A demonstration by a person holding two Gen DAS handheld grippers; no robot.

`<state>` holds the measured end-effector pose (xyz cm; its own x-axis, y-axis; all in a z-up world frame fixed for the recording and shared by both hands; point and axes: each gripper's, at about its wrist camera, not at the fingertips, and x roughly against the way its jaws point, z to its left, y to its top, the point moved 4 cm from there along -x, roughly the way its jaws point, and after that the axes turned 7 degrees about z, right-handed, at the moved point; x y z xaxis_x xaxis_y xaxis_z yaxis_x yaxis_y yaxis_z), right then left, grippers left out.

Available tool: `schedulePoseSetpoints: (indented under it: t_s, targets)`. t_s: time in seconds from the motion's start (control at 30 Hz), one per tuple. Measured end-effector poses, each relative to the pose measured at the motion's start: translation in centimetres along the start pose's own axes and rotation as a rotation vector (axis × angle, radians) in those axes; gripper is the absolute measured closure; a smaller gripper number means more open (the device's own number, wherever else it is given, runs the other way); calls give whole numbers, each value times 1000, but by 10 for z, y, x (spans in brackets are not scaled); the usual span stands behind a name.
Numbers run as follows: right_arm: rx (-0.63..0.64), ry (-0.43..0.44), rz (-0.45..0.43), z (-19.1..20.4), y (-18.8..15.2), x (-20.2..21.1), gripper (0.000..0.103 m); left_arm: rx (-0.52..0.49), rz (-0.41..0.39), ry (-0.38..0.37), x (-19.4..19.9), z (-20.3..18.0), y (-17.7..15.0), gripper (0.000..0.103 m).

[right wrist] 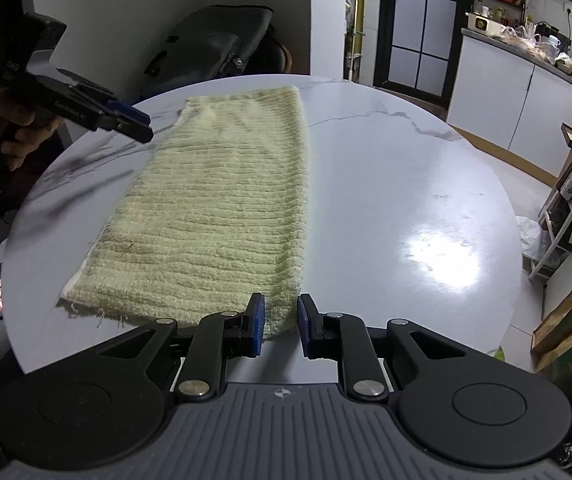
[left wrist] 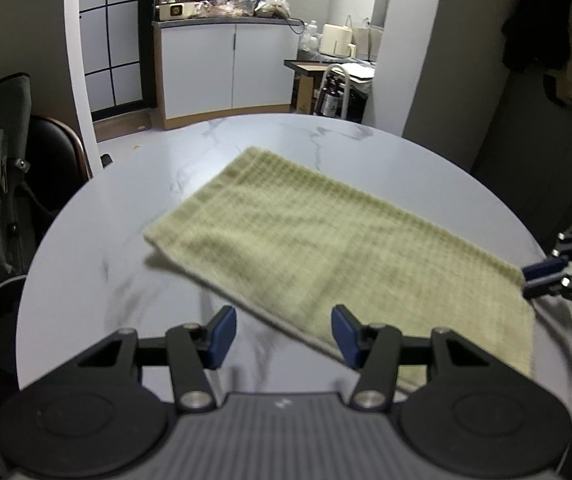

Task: Fold towel
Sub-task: 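Move both grippers to the short end edge of the folded towel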

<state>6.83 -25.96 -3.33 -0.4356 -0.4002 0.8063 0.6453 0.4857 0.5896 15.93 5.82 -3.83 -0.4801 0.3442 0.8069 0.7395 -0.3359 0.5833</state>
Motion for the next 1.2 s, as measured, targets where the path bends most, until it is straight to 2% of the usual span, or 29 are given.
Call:
schedulePoseSetpoints:
  t_s: [0.4,0.67,0.87,1.2]
  targets:
    - [37,51,-22,36,-7,4,83,7,-5,-12,36,-23,-55,47]
    - [65,85,-39,54,-8,3,83,-6,-8,-6,45,-27,-64,47]
    - [104,128,-39,70,-7,3,83,-68,1,-29,47,-40,-68,47]
    - [131,120,-31,64,-9,10,81,-142,16,-32,39,-53,-68,47]
